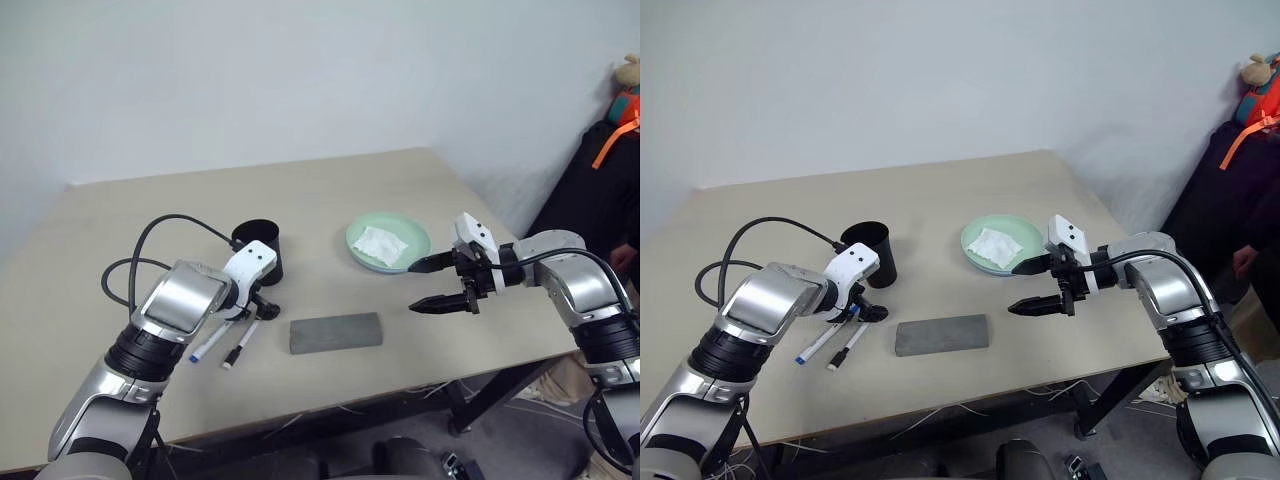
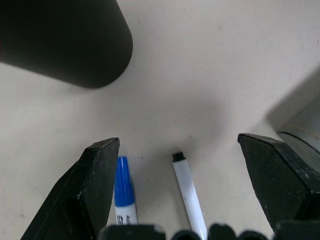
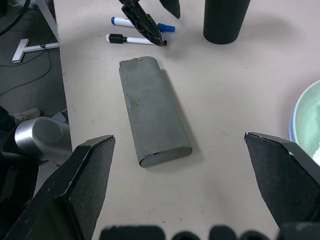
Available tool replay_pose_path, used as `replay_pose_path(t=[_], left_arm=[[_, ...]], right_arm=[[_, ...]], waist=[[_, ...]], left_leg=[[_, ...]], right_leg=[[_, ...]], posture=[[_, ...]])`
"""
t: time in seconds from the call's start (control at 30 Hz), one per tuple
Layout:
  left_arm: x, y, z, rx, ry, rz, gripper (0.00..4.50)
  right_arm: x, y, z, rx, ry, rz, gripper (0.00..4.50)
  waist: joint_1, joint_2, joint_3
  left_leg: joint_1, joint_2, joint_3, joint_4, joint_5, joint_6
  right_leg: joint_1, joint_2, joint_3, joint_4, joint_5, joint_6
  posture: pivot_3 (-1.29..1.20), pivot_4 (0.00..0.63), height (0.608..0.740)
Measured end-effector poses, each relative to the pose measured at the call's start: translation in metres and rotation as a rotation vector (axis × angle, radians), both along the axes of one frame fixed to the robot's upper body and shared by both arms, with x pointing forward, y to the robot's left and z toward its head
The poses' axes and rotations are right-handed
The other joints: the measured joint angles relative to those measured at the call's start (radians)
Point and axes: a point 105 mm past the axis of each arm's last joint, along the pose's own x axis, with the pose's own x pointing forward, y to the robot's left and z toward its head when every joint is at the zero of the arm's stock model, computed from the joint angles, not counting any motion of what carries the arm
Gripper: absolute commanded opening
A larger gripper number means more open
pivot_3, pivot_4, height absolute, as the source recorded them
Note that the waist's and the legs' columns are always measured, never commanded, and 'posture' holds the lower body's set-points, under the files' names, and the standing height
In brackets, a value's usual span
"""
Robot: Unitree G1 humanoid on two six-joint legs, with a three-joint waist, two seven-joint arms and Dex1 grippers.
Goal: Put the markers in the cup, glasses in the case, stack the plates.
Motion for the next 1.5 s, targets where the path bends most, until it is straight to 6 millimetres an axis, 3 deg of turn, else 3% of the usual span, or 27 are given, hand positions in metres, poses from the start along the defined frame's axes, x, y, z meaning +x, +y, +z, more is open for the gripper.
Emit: replay_pose_path(t=[0.3, 0.47, 0.57, 0.9, 1.33, 1.4, 1.5], left_arm=[[-0.015, 0.003, -0.021, -0.006, 0.081, 0.035, 4.02], [-0.015, 0.001, -0.022, -0.013, 0.079, 0.033, 4.02], [-0.016, 0.000, -0.022, -0.018, 0.081, 0.030, 3.50], [-0.017, -0.004, -0.025, -0.028, 0.091, 0.012, 0.07], [-0.011, -0.008, -0.023, -0.043, 0.014, -0.054, 0.03], [-0.007, -0.016, -0.012, -0.100, -0.045, -0.092, 0.03], [0.003, -0.043, 0.029, -0.288, -0.230, -0.194, 0.03]], right_arm=[[-0.001, 0.000, -0.001, 0.000, 0.007, 0.005, 4.50], [-0.001, 0.000, -0.001, 0.000, 0.008, 0.005, 4.50], [-0.001, 0.000, -0.001, 0.000, 0.011, 0.003, 4.50], [-0.002, 0.000, 0.000, 0.000, 0.012, 0.004, 4.50], [-0.002, 0.000, 0.000, -0.001, 0.013, 0.004, 4.50], [-0.002, 0.000, 0.000, -0.001, 0.013, 0.004, 4.50], [-0.002, 0.000, 0.000, 0.000, 0.013, 0.005, 4.50]], waist=[[0.000, 0.000, 0.000], [0.000, 0.000, 0.000], [0.000, 0.000, 0.000], [-0.001, 0.000, 0.000], [0.000, -0.001, 0.000], [0.001, -0.001, 0.000], [0.001, -0.001, 0.000]], left_leg=[[0.000, 0.000, 0.000, 0.000, 0.000, 0.000], [0.000, -0.001, 0.000, 0.000, 0.000, 0.000], [0.000, -0.001, 0.000, 0.000, 0.000, 0.000], [0.001, -0.001, 0.000, 0.000, 0.000, 0.000], [0.001, -0.001, 0.000, 0.000, 0.000, 0.000], [0.000, 0.000, 0.000, 0.001, 0.000, 0.000], [-0.002, 0.001, 0.001, 0.003, 0.001, 0.000]], right_leg=[[0.000, 0.000, 0.000, 0.000, 0.000, 0.000], [0.001, 0.000, 0.001, 0.000, 0.000, 0.000], [0.001, 0.000, 0.001, 0.000, 0.000, 0.000], [0.003, 0.000, 0.001, 0.000, 0.000, 0.000], [0.003, 0.000, 0.000, 0.000, 0.000, 0.000], [0.000, 0.000, 0.000, 0.000, 0.000, 0.000], [0.001, -0.001, 0.001, 0.000, 0.000, 0.000]], posture=[[0.00, 0.000, 0.735], [0.00, 0.000, 0.735], [0.00, 0.000, 0.735], [0.00, 0.000, 0.735], [0.00, 0.000, 0.735], [0.00, 0.000, 0.735], [0.00, 0.000, 0.735]])
